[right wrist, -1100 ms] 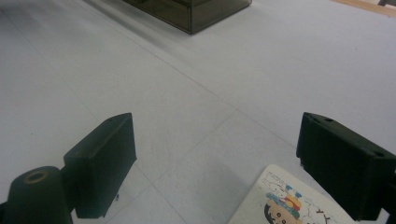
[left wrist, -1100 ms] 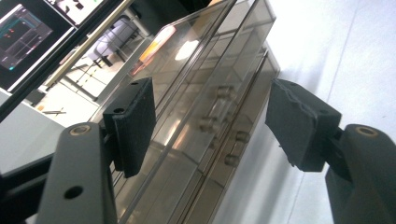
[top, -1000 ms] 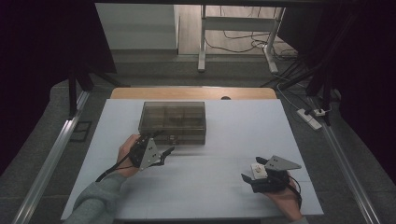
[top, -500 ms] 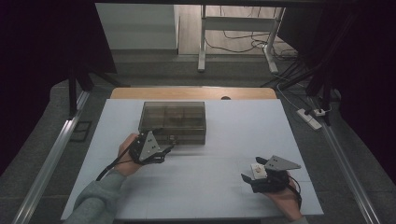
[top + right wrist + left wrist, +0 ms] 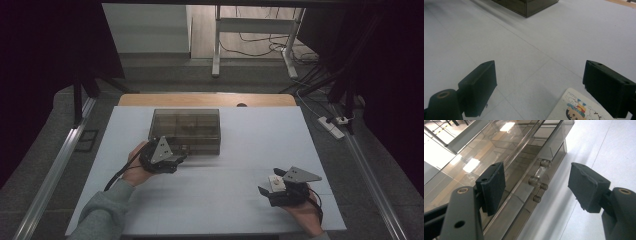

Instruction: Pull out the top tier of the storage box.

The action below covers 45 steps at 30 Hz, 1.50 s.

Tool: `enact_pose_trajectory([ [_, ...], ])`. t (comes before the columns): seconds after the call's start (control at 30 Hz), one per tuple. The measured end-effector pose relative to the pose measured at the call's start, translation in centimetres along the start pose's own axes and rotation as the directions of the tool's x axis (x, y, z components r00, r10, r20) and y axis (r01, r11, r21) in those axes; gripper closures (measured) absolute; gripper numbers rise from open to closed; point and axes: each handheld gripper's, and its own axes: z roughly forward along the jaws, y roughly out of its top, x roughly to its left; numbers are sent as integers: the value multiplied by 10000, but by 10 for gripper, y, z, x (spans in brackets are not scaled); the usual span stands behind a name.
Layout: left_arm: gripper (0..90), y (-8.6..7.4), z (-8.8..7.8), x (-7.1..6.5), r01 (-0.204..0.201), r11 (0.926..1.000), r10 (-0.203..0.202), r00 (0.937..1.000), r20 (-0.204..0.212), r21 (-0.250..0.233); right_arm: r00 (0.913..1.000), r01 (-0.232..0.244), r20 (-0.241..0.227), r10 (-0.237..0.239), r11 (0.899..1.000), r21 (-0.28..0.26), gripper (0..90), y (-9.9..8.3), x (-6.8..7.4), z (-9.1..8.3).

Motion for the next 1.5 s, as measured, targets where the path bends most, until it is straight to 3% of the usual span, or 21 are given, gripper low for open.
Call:
enact_pose_trajectory([
  [0.27,309,5,4,4,18,10000,-19,9999,110,57,10000,-1,0,1,10000,4,114,0,0,0],
  [0.57,332,8,10,7,-5,9989,-17,9989,464,468,10000,-1,6,1,10000,12,114,0,0,0],
  [1.03,430,5,15,11,-137,9976,95,9980,621,673,10000,-9,50,9,10000,37,114,0,0,0],
  [1.5,500,3,15,11,-325,9971,296,9986,429,687,10000,-9,60,9,10000,35,114,0,0,0],
])
